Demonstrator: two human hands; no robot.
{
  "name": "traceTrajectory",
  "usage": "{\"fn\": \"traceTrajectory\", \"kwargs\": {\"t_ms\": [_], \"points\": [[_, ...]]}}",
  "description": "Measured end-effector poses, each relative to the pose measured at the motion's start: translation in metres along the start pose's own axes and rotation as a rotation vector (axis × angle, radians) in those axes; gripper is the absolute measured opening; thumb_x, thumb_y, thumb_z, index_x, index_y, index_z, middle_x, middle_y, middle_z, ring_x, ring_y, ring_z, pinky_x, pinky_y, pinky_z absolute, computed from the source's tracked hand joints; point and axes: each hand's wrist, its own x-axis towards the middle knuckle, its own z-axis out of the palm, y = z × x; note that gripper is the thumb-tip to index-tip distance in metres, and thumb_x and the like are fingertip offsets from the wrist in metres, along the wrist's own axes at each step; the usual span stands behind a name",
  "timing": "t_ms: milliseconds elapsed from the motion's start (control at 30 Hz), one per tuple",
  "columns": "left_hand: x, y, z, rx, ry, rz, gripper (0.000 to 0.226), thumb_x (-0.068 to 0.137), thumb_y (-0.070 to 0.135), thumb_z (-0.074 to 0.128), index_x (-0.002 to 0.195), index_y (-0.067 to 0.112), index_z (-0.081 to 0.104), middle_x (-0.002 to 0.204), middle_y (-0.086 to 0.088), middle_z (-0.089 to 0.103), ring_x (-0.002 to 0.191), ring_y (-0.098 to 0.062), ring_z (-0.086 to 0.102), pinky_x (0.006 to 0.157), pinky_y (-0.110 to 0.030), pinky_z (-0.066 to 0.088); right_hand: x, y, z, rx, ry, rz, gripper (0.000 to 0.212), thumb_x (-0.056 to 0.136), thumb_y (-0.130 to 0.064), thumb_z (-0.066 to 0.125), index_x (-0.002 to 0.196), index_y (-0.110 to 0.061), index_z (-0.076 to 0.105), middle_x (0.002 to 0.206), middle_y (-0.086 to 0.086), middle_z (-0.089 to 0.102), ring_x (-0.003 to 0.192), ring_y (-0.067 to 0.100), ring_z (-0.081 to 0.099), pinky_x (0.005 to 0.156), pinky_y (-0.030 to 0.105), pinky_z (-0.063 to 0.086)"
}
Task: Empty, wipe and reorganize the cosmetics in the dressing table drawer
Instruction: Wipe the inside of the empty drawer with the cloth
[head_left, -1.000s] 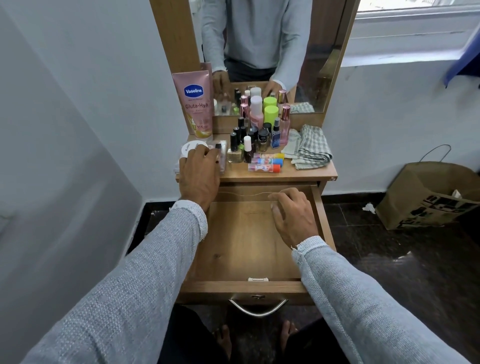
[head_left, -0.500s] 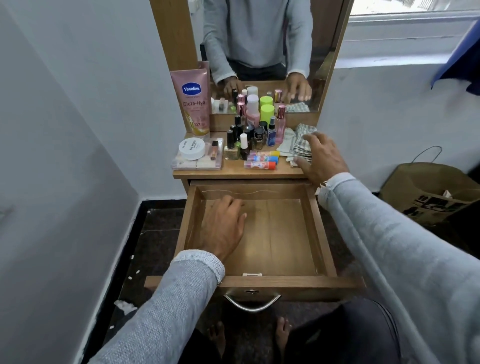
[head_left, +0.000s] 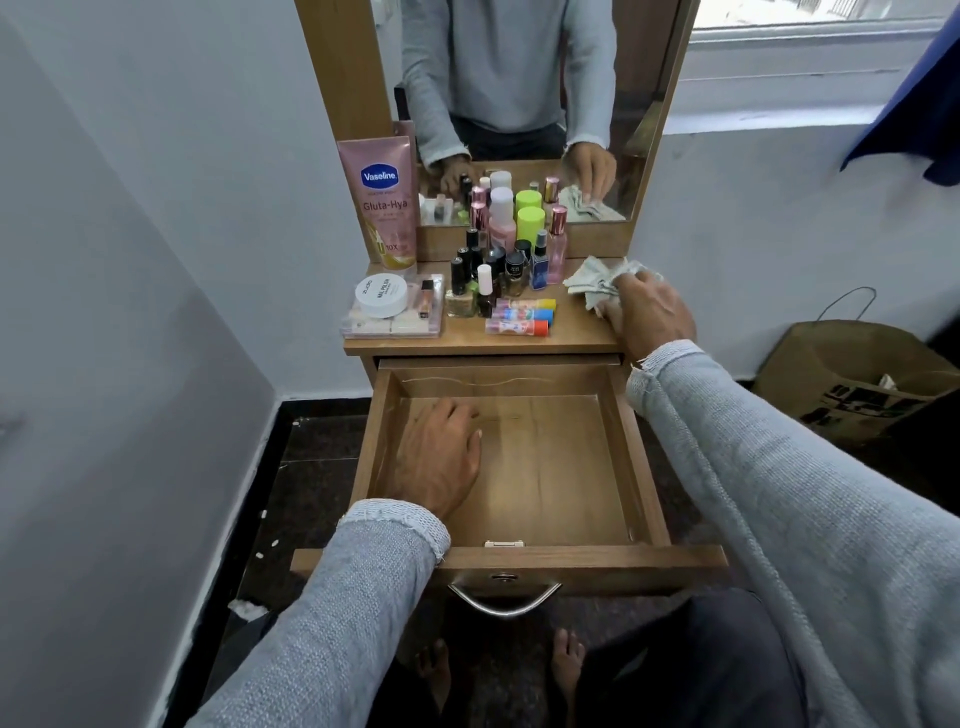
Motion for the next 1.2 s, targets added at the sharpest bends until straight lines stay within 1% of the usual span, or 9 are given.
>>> {"fn": "traceTrajectory", "kwargs": {"t_ms": [233, 333, 467, 567, 733, 833, 933, 1033, 1200], "points": [[0.000, 0.001, -0.006, -0.051, -0.030, -0.026, 0.029, 0.093, 0.016, 0.057, 0.121, 0.019, 0.062, 0.117, -0.002, 0.062, 0.108, -0.019, 0.059, 0.092, -0.032, 0.048, -0.052, -0.013, -0.045, 0.166, 0.042, -0.022, 0.035, 0.089, -0.034, 0.063, 0.111, -0.007, 0.062, 0.106, 0.012, 0.061, 0.089, 0.027, 0.058, 0.078, 0.035, 0.047], [0.002, -0.006, -0.012, -0.136, 0.031, -0.116, 0.026, 0.094, 0.015, 0.056, 0.119, 0.018, 0.063, 0.115, -0.002, 0.064, 0.105, -0.020, 0.061, 0.091, -0.036, 0.051, -0.088, -0.024, -0.039, 0.148, -0.073, -0.106, 0.034, 0.089, -0.035, 0.063, 0.111, -0.009, 0.061, 0.106, 0.009, 0.060, 0.085, 0.022, 0.057, 0.076, 0.034, 0.050], [0.004, -0.024, -0.020, -0.251, 0.054, -0.196, 0.026, 0.094, 0.009, 0.057, 0.118, 0.016, 0.064, 0.118, -0.002, 0.063, 0.107, -0.017, 0.060, 0.093, -0.026, 0.047, -0.122, -0.046, -0.005, 0.044, -0.247, -0.227, 0.031, 0.091, -0.035, 0.060, 0.111, -0.011, 0.059, 0.111, 0.007, 0.059, 0.087, 0.020, 0.057, 0.074, 0.028, 0.045], [0.004, -0.037, -0.024, -0.266, 0.017, -0.212, 0.027, 0.095, 0.008, 0.056, 0.118, 0.018, 0.063, 0.118, -0.001, 0.063, 0.106, -0.016, 0.061, 0.090, -0.031, 0.049, -0.133, -0.062, 0.028, -0.023, -0.493, -0.230, 0.035, 0.091, -0.039, 0.057, 0.114, -0.012, 0.059, 0.115, 0.007, 0.060, 0.092, 0.022, 0.060, 0.084, 0.035, 0.051], [0.008, -0.058, -0.031, -0.324, 0.036, -0.211, 0.030, 0.095, 0.002, 0.054, 0.120, 0.015, 0.063, 0.117, -0.003, 0.064, 0.108, -0.016, 0.061, 0.096, -0.032, 0.050, -0.133, -0.073, 0.049, 0.041, -0.686, -0.227, 0.052, 0.091, -0.060, 0.047, 0.086, -0.014, 0.070, 0.084, 0.002, 0.067, 0.076, 0.018, 0.061, 0.064, 0.028, 0.047], [0.009, -0.070, -0.031, -0.309, 0.088, -0.198, 0.035, 0.094, -0.003, 0.052, 0.123, 0.013, 0.063, 0.121, -0.006, 0.063, 0.110, -0.017, 0.060, 0.096, -0.026, 0.047, -0.126, -0.062, 0.047, 0.083, -0.670, -0.340, 0.038, 0.093, -0.051, 0.051, 0.111, -0.022, 0.067, 0.116, 0.001, 0.060, 0.099, 0.016, 0.059, 0.083, 0.032, 0.050], [0.007, -0.080, -0.024, -0.278, 0.110, -0.196, 0.042, 0.092, -0.008, 0.050, 0.127, 0.012, 0.062, 0.119, -0.009, 0.063, 0.108, -0.019, 0.059, 0.094, -0.023, 0.044, -0.121, -0.052, 0.050, -0.069, -0.880, -0.507, 0.053, 0.092, -0.043, 0.057, 0.141, -0.031, 0.043, 0.150, 0.001, 0.031, 0.138, 0.023, 0.030, 0.109, 0.048, 0.033], [0.006, -0.085, -0.018, -0.278, 0.123, -0.220, 0.043, 0.091, -0.009, 0.050, 0.128, 0.011, 0.061, 0.120, -0.010, 0.061, 0.105, -0.014, 0.055, 0.090, -0.017, 0.040, -0.120, -0.051, 0.062, -0.147, -0.956, -0.590, 0.058, 0.097, -0.041, 0.049, 0.149, -0.038, 0.024, 0.160, -0.001, 0.008, 0.147, 0.028, 0.011, 0.116, 0.052, 0.016], [0.005, -0.084, -0.015, -0.344, 0.152, -0.271, 0.045, 0.092, -0.008, 0.049, 0.130, 0.014, 0.059, 0.119, -0.007, 0.059, 0.100, -0.008, 0.052, 0.087, -0.013, 0.041, -0.099, -0.072, 0.091, -0.160, -0.831, -0.601, 0.054, 0.101, -0.047, 0.033, 0.152, -0.036, 0.017, 0.161, -0.001, 0.011, 0.147, 0.027, 0.012, 0.119, 0.047, 0.011]]}}
